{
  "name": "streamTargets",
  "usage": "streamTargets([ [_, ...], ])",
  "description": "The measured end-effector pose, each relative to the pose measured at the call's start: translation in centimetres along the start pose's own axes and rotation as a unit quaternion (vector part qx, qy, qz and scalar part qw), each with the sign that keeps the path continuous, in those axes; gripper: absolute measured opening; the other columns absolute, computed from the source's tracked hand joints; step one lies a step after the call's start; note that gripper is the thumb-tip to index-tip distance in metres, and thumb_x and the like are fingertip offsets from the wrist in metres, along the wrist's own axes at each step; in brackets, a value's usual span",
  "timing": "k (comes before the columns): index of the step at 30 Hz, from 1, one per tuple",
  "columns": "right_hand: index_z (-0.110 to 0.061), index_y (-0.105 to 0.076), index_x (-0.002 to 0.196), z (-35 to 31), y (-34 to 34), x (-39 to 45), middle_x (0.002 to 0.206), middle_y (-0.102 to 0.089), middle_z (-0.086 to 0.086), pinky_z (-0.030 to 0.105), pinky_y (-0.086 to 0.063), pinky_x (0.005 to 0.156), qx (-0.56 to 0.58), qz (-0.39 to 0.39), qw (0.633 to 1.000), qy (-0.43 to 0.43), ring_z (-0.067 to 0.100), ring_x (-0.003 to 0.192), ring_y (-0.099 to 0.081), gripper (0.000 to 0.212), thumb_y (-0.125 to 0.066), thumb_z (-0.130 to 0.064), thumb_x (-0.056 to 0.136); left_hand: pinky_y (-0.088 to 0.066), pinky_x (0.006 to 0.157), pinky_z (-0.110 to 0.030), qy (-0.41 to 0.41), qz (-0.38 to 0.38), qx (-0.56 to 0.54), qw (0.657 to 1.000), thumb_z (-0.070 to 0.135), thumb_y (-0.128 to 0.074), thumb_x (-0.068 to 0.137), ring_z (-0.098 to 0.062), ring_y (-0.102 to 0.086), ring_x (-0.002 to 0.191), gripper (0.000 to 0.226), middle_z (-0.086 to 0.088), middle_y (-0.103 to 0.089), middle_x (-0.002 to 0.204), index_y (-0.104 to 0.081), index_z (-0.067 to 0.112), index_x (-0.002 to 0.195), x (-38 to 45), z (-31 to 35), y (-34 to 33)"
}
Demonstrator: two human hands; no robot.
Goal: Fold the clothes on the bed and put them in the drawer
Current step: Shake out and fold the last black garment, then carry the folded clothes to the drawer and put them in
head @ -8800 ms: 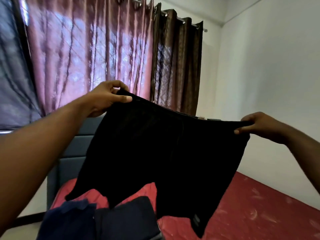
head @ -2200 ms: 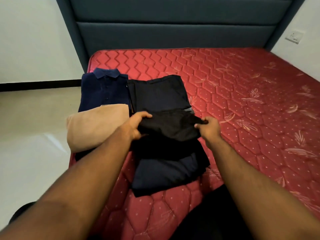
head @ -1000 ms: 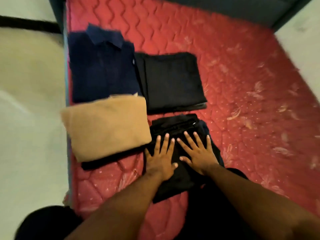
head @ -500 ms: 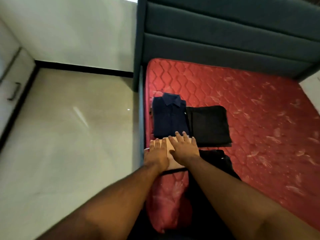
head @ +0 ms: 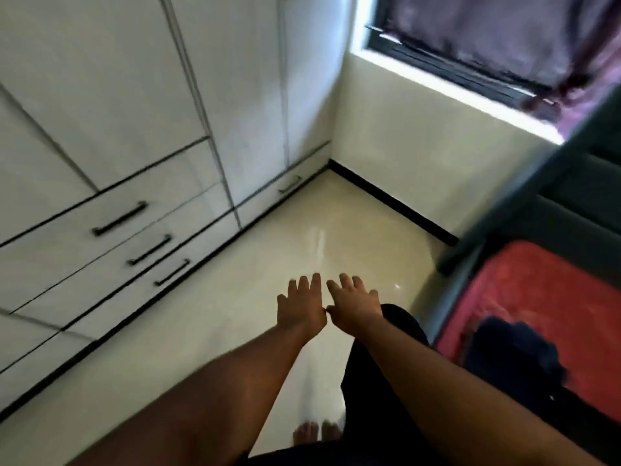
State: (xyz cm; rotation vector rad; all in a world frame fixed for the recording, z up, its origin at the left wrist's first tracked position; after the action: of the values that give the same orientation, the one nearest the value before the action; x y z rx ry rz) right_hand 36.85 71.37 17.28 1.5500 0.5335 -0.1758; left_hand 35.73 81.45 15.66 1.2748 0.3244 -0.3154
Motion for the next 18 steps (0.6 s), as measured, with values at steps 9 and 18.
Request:
streamTargets([
  [9, -0.019, -0.039, 0.137, -21.3, 1.8, 14.5, 0.14, -0.038, 0.008, 0.045, -0.037, 0.098, -0.132, -0.034, 0.941, 0.311, 0.028, 0.131, -0.033, 0.045, -0.046, -0.038, 0.097, -0.031, 0.109, -0.051, 0.29, 0.037, -0.095, 0.952, 0.034, -0.05, 0.096, -0.035, -0.017, 0.145, 0.073, -0.007, -0.023, 0.156, -0.007, 0.02, 0.154, 0.4, -22.8, 3.3],
  [18, -0.018, -0.039, 0.138, -34.6, 0.0, 27.9, 0.144, -0.037, 0.007, 0.041, -0.038, 0.098, -0.263, -0.094, 0.826, 0.489, 0.027, 0.132, -0.033, 0.045, -0.044, -0.036, 0.098, -0.018, 0.117, -0.054, 0.416, -0.008, -0.146, 0.897, 0.026, -0.046, 0.099, -0.034, -0.004, 0.149, 0.071, -0.011, -0.011, 0.161, -0.004, 0.018, 0.155, 6.4, -34.8, 2.3],
])
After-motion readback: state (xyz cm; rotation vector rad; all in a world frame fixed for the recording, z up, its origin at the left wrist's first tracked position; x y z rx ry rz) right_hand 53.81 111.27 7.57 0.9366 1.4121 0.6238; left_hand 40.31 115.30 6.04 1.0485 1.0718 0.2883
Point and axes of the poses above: each hand's wrist, its own x-axis towards the middle knuckle, its own y-axis out of the back of the hand, z = x × y, the point moved 7 cm from there along x, towards the middle knuckle
